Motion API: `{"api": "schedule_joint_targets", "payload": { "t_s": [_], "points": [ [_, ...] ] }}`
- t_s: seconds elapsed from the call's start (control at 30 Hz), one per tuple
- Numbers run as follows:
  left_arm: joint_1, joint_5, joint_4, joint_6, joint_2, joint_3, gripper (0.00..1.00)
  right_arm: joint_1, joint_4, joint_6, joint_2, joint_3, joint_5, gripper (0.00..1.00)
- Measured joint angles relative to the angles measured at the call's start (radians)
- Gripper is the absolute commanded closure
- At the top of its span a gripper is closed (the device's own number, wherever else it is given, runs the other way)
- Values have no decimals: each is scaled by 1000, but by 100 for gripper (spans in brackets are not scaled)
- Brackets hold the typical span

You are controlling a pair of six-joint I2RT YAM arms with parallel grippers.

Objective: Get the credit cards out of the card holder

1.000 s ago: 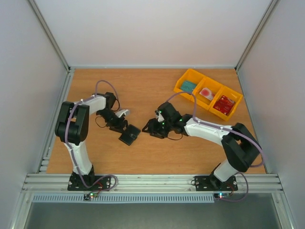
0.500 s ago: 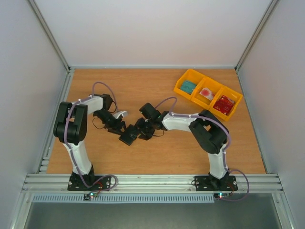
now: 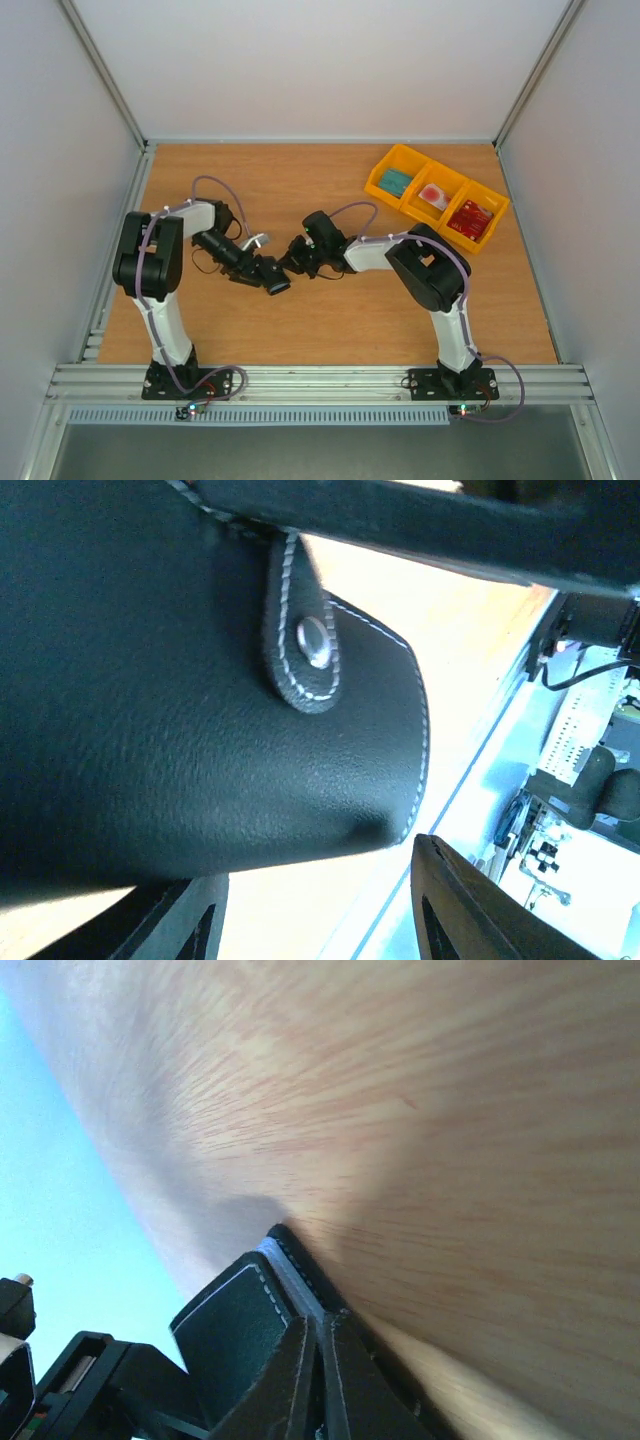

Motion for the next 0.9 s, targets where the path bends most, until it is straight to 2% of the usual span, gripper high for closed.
{"api": "schedule_joint_targets", "payload": {
  "t_s": [0.23,0.4,0.5,0.6,0.7,0.9],
  "points": [
    [2,10,51,-43,-8,-12,48,-12,57,-78,-4,-5,-40,99],
    [46,-4,122,-89,-4,-13,34,-10,-15,-148,-59,-3,-55,99],
    [61,-10,192,-127,-3,-18,30,-7,-27,-158,-65,9,-76,99],
    [59,16,219,-154,5,-18,31,-3,-39,-158,-64,11,-90,99],
    [55,43,243,-177,14,-18,38,0,-46,-158,-54,21,-99,99],
    [37,73,267,-185,30,-18,38,-5,-50,-157,-35,39,-93,98]
  ]
}}
